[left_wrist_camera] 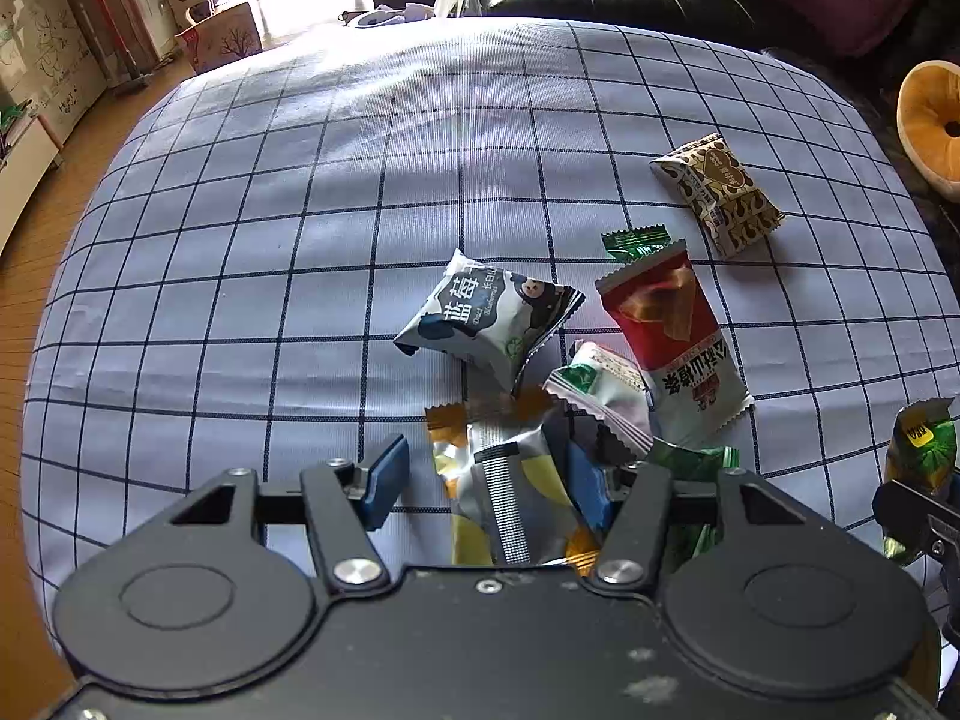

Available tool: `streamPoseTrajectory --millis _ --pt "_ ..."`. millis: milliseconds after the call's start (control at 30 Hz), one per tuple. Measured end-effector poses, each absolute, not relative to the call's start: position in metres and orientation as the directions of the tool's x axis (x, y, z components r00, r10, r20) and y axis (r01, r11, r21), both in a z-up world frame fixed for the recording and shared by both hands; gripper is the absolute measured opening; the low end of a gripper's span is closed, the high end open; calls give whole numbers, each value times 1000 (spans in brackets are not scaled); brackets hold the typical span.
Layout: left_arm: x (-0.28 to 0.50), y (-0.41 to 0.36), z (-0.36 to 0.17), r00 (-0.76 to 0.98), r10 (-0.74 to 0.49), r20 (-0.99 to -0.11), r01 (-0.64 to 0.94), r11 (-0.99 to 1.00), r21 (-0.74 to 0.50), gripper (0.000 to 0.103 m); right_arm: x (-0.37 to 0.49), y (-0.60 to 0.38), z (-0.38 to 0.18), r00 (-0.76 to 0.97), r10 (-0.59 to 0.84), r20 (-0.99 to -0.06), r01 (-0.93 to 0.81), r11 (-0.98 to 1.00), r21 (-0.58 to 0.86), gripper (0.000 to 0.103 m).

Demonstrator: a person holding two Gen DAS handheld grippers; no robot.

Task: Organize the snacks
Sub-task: 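Grasp the silver-gold striped wrapper with the left tool while the right tool holds its packet, then carry both snacks over the gold tray and open both tools to release them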

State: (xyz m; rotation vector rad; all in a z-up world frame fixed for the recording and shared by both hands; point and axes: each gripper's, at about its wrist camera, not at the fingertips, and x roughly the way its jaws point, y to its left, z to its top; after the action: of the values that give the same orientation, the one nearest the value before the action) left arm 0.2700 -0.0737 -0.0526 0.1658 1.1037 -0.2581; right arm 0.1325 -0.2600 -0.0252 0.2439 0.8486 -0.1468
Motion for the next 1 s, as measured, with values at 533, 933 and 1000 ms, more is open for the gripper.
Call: streamPoseTrajectory --millis 533,933,1000 --pt "201 -27 22 540 -196 -819 312 950 -22 40 81 -250 10 707 7 -707 223 947 232 43" --pt "96 -5 49 565 -290 -772 412 910 -40 40 15 -234 19 730 10 -684 231 937 260 43" --pt "82 -5 44 564 -291 -773 418 908 -37 40 5 -230 18 731 1 -682 231 941 248 43"
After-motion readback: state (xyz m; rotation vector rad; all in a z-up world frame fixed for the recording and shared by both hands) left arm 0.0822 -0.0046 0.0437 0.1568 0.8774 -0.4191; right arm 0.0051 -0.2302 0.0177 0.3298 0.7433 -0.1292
